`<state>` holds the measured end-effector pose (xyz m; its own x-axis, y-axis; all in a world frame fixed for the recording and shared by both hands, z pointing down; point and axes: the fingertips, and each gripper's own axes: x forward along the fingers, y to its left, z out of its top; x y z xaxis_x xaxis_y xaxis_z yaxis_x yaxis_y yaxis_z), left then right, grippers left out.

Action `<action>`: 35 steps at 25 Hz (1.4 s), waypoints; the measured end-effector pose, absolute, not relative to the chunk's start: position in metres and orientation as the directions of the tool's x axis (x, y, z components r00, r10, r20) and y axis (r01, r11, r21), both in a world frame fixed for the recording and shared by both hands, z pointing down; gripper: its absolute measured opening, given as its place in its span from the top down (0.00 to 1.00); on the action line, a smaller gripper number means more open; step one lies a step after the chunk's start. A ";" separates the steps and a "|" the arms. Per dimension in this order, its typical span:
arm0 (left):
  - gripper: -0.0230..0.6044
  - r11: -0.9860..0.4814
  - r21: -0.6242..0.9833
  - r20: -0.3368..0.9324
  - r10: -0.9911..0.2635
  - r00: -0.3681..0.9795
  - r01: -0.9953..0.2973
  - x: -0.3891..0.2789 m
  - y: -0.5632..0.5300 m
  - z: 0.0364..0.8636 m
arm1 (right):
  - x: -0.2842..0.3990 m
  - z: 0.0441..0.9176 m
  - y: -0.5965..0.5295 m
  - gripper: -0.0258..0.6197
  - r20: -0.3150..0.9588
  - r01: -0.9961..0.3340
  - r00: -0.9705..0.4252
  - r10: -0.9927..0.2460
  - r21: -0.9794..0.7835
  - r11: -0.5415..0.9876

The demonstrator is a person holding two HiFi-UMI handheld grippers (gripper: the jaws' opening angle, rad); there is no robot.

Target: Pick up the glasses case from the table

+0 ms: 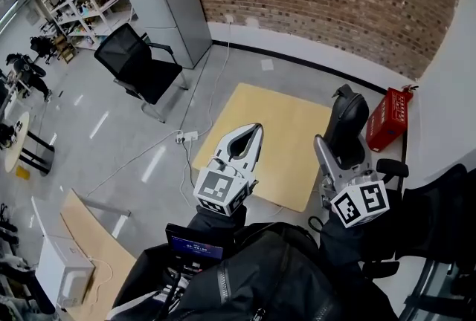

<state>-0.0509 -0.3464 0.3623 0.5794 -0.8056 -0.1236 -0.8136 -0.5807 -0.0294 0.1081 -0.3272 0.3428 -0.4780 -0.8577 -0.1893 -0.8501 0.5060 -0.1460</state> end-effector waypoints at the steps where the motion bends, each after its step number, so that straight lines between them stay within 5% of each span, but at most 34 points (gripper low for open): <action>1: 0.97 -0.577 -0.040 -0.132 -0.806 0.576 -0.816 -0.050 -0.345 0.360 | 0.108 0.342 -0.327 0.42 -0.189 -0.856 -0.473 -0.861 -0.133 0.499; 11: 0.96 -0.527 -0.106 -0.235 -0.811 0.536 -0.843 -0.055 -0.332 0.333 | 0.100 0.328 -0.320 0.42 -0.280 -0.886 -0.438 -0.854 -0.028 0.464; 35: 0.96 -0.417 -0.095 -0.254 -0.868 0.427 -0.904 -0.079 -0.343 0.340 | 0.108 0.332 -0.328 0.42 -0.313 -0.900 -0.422 -0.851 0.032 0.435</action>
